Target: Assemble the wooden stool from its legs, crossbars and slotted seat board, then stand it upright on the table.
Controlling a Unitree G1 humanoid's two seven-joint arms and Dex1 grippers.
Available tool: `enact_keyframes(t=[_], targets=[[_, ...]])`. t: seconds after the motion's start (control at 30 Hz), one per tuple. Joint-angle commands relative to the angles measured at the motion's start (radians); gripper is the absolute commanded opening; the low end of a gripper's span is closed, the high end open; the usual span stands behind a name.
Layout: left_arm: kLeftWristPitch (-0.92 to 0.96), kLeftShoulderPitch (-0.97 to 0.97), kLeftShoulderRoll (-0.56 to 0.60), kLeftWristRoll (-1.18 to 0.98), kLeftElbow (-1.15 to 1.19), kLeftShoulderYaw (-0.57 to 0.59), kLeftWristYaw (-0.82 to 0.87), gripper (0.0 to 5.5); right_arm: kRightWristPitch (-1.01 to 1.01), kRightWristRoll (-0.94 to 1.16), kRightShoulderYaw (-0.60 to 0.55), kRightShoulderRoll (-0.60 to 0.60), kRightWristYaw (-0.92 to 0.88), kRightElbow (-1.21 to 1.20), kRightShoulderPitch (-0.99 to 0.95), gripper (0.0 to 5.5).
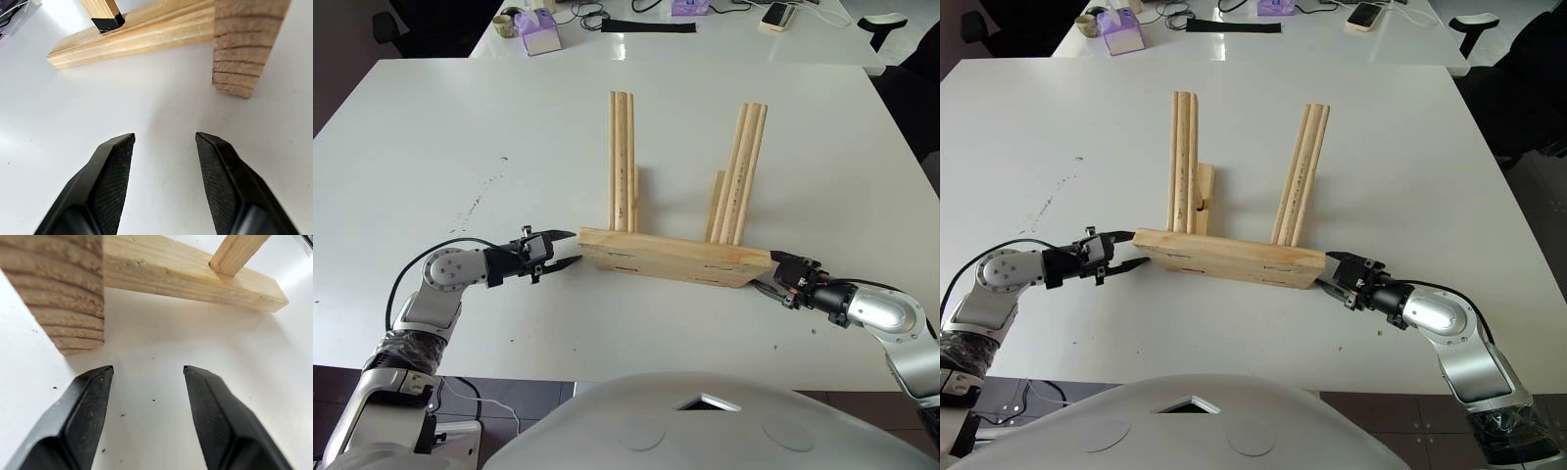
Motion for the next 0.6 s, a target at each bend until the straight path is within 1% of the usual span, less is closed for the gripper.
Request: enact_keyframes(t=[0.03, 0.2, 0.37, 0.5, 0.6], targets=[[0.049, 0.041, -0.013, 0.021, -0.085, -0.051, -0.024, 2.33, 0.047, -0.011, 0.026, -0.002, 0.02, -0.028, 0.018, 2.68], [0.11, 0.043, -0.048, 0.003, -0.205, -0.093, -0.022, 2.33, 0.097, 0.011, 0.05, 0.022, 0.018, -0.121, 0.023, 2.68], [0.173, 0.09, -0.017, -0.057, -0.332, -0.05, -0.038, 2.33, 0.145, 0.046, 0.019, 0.021, 0.022, -0.235, 0.045, 2.68], [0.279, 0.154, 0.046, -0.194, -0.507, 0.043, -0.068, 2.33, 0.218, 0.114, -0.077, -0.006, 0.041, -0.413, 0.118, 2.68], [0.413, 0.243, 0.119, -0.368, -0.706, 0.166, -0.083, 2.33, 0.282, 0.215, -0.215, -0.025, 0.082, -0.575, 0.203, 2.68]])
